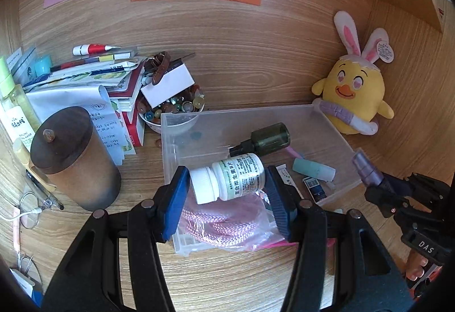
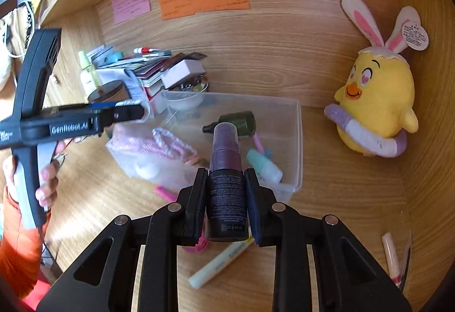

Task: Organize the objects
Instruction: 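Place the pill bottle and lipstick into the clear box and open both grippers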

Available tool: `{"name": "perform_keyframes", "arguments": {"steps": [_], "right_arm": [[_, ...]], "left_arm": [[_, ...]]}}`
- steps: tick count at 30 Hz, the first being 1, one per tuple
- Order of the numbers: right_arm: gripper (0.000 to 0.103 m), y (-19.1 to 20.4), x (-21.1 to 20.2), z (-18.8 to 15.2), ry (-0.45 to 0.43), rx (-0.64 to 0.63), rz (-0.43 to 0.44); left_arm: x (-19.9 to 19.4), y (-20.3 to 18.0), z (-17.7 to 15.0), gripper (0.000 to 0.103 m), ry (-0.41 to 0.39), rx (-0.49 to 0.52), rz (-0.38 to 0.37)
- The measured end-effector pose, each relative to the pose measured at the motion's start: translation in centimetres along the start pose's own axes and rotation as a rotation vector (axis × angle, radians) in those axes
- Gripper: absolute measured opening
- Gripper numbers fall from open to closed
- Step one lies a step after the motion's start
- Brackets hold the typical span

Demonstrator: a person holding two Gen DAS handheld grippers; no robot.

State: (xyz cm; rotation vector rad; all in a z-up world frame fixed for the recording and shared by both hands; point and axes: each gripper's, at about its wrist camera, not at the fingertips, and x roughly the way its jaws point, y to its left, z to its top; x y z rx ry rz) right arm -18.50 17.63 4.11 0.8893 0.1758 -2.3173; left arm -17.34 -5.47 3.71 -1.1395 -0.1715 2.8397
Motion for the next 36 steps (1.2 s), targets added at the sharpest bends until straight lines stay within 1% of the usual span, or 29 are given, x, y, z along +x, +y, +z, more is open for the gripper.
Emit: {"name": "perform_keyframes", "arguments": {"steps": [5,10,15,20,22,24,26,28,30,32,33,34,36], "right_arm": [[0.023,-0.7,3.9,1.4,0.066,0.027,0.000],[0.023,-0.9,6.9,1.8,0.129,0.034,0.007],[0.023,-0.7,8.2,1.9,0.154,0.025,0.003],[0.024,-0.5,8.1,1.9,0.159,0.009,-0.009],[0.030,-0.4,7.6,1.9,0.155,0.004,-0.007],[0.040,-0.3,7.0,1.9,0.140,-0.001,-0.012],[0.046,0.0,6.1,1.8,0.118,-0.014,-0.026],[0.050,0.3,5.1,1.7,0.095,-0.027,-0.040],[0.058,0.4,4.0,1.5,0.072,-0.038,-0.057],[0.063,0.5,2.9,1.3,0.049,-0.044,-0.078],[0.065,0.5,2.4,1.1,0.040,-0.048,-0.088],[0.066,0.5,1.9,0.9,0.035,-0.050,-0.098],[0.071,0.4,1.1,0.4,0.027,-0.051,-0.111]], "left_arm": [[2.0,0.5,0.2,0.054,0.051,-0.018,-0.019],[2.5,0.5,0.0,0.054,0.056,-0.015,-0.025],[2.1,0.4,-0.1,0.055,0.049,-0.013,-0.048],[1.1,-0.4,-0.4,0.059,0.026,0.012,-0.037],[0.4,-0.7,-0.6,0.063,0.011,0.023,-0.032],[-0.4,-1.0,-0.8,0.073,-0.013,0.026,-0.025],[-1.3,-1.3,-1.0,0.076,-0.036,0.035,-0.016],[-2.1,-1.7,-1.2,0.082,-0.055,0.046,-0.003],[-2.9,-1.9,-1.5,0.088,-0.073,0.052,0.012],[-3.7,-2.2,-1.9,0.094,-0.084,0.061,0.019],[-4.1,-2.3,-2.2,0.096,-0.090,0.064,0.019],[-4.4,-2.4,-2.4,0.096,-0.092,0.068,0.019],[-4.8,-2.7,-3.0,0.096,-0.088,0.076,0.014]]}}
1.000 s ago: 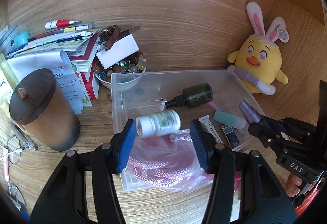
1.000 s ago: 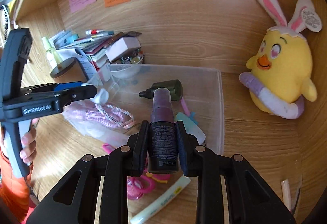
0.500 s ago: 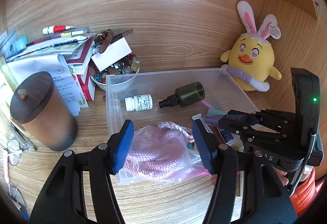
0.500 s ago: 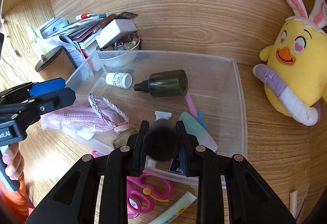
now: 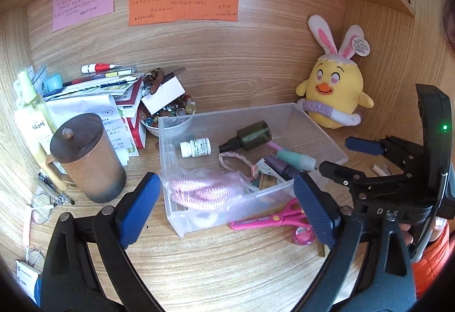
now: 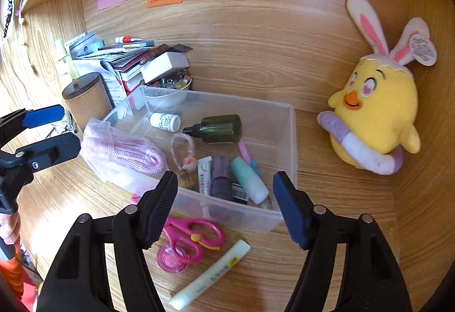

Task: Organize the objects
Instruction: 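Place the pill bottle and lipstick into the clear box and open both grippers, then grasp the pink compact with the left gripper while the right grasps the pale green marker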

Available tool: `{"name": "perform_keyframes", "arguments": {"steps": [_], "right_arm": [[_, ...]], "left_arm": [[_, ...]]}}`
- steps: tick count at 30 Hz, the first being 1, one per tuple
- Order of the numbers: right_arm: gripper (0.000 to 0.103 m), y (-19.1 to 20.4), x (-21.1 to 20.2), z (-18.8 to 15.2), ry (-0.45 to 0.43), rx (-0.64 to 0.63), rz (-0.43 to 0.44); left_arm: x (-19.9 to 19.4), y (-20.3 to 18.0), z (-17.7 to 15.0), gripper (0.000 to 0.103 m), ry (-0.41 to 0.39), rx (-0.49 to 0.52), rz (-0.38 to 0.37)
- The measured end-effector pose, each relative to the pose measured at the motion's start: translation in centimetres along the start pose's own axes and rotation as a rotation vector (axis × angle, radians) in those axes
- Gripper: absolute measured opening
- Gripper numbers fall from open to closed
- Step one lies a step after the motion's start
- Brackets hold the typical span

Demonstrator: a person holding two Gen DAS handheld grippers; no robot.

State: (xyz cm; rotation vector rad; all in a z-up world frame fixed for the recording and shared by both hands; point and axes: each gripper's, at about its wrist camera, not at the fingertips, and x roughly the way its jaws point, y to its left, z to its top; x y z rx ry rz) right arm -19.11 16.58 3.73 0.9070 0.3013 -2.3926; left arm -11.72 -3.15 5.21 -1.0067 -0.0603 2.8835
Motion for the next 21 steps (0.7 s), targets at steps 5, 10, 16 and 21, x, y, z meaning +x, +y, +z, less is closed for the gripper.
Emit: {"name": "perform_keyframes", "arguments": {"steps": [5,10,16,21], "right_arm": [[0.073,-0.5,-0.5,-2.1,0.029,0.013,-0.020],[0.073,-0.4,1.1,-5.0,0.125,0.011,-0.016],[0.073,-0.6,2.8,-7.4,0.209,0.030,0.012],[0.051,-1.1,3.0,-8.2,0.230,0.040,0.064]], "left_arm": [[0.1,-0.7,-2.0,0.096,0.048,0.011,-0.018],[1.8,-1.9,-4.5,0.096,0.125,0.042,-0.034],[4.1,-4.3,-6.8,0.095,0.216,0.090,-0.096],[5.9,-6.3,-7.4,0.080,0.267,0.122,-0.141]]}}
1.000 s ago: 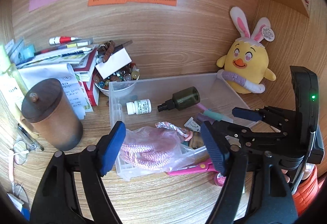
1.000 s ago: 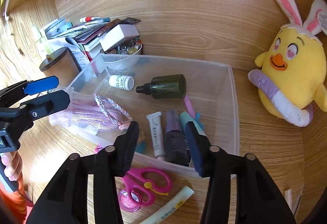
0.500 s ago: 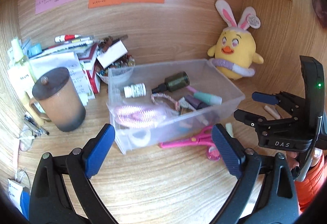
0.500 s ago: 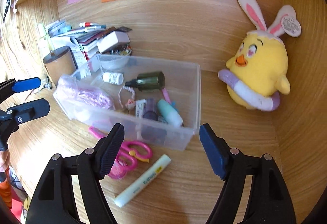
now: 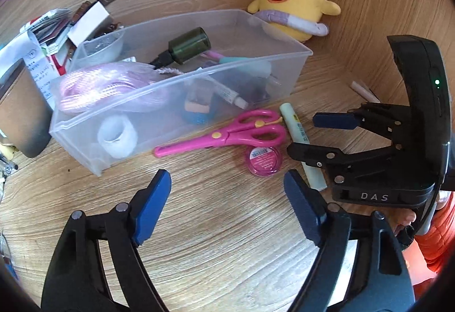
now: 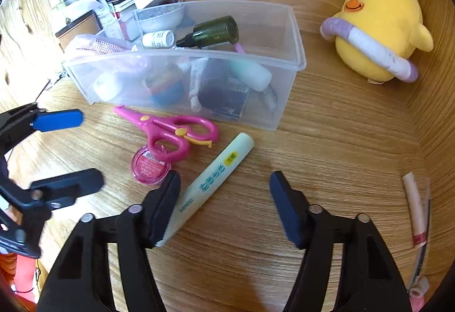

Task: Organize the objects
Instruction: 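Grasp the pink compact with the left gripper while the right grasps the pale green marker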

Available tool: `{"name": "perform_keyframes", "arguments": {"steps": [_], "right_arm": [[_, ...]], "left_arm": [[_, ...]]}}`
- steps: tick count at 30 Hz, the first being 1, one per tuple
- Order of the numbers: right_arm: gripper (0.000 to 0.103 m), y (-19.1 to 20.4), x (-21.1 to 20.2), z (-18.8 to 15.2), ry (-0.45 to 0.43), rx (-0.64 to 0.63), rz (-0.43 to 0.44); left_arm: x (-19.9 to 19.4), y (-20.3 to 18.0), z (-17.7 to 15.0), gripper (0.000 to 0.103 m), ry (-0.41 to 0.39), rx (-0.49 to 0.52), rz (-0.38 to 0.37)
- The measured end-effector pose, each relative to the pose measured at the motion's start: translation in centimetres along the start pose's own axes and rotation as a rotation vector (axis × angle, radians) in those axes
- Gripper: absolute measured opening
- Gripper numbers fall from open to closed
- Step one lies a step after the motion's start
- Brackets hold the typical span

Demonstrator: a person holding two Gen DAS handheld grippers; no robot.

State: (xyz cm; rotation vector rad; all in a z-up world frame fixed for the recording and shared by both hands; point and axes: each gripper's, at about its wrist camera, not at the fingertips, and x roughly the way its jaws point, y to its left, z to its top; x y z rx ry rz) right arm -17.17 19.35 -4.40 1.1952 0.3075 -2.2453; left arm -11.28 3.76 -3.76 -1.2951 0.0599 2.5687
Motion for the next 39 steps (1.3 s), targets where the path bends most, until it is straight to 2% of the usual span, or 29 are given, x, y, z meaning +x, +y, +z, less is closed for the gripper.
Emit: {"name": "perform_keyframes", "arguments": {"steps": [8,10,13,17,18,29,39], "right_arm": [[0.014,-1.5,-0.4,-0.8,-0.021,-0.002,-0.023],[0.014,-1.9,-0.6,-1.0,-0.028,0.010,-0.013],[0.014,-2.2,-0.9,-1.3,-0.035,0.022,-0.010],[0.014,-2.5,-1.4,-1.8,-0.039,0.044,0.001],[0.014,-2.5,-1.7,-1.9,-0.044,0.048,-0.003],[0.014,-2.4,-5.5,-1.6,-0.134,0.060,0.004],[0.014,-1.6,-8.2,1.6,-0.252,0.046,0.011]], "left_arm": [[3.1,-1.4,1.0,0.070,0.070,0.009,-0.029],[3.5,-1.8,1.3,0.068,0.070,0.010,-0.025],[3.8,-2.4,1.5,0.059,0.061,0.013,-0.021],[3.7,-2.7,1.5,0.036,0.050,0.023,-0.020],[3.7,-2.7,1.4,0.035,0.050,0.025,-0.024],[1.6,-2.0,-0.8,0.035,0.032,0.028,-0.016],[-3.7,-0.6,1.4,0.035,-0.132,-0.002,0.006]]}}
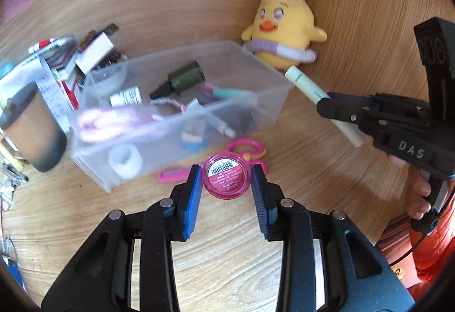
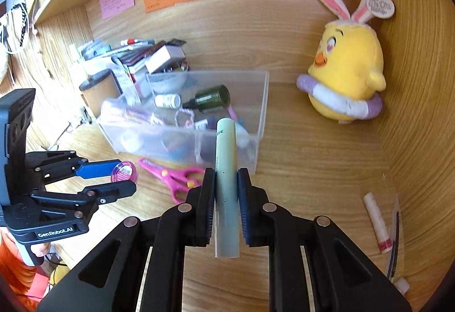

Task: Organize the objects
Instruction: 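Drop the compact and marker into the clear box and open both grippers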

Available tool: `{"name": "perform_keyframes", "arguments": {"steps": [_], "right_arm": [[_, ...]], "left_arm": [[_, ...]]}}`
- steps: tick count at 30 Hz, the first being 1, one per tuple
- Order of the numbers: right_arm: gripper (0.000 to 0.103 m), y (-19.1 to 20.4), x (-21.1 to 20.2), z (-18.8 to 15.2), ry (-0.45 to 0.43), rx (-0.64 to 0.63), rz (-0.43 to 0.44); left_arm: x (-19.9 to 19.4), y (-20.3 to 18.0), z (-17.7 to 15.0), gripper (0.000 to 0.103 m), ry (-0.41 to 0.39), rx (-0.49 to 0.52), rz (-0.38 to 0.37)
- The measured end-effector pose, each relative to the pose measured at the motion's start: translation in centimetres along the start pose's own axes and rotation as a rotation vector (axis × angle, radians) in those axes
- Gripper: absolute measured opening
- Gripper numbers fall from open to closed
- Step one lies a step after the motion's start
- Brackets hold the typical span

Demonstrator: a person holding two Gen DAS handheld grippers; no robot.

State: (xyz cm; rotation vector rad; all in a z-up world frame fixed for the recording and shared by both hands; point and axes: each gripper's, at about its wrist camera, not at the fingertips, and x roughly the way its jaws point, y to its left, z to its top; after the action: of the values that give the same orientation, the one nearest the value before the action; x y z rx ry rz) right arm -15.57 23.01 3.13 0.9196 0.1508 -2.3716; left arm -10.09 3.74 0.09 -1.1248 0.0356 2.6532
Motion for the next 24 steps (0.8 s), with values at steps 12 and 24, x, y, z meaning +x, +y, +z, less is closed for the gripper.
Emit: {"name": "perform_keyframes", "arguments": {"steps": [12,24], "right_arm": [[0.014,0.6,1.7,4.4,-0.054,0.005,-0.006],[0.014,1.5,8.1,7.5,0.053,-0.068,-0.016]], "left_arm": [[-2.2,2.7,4.7,0.035,-0.129,-0.057,0.078],[1.7,6.1,6.2,0.035,-0.054,-0.127,0.094]]}}
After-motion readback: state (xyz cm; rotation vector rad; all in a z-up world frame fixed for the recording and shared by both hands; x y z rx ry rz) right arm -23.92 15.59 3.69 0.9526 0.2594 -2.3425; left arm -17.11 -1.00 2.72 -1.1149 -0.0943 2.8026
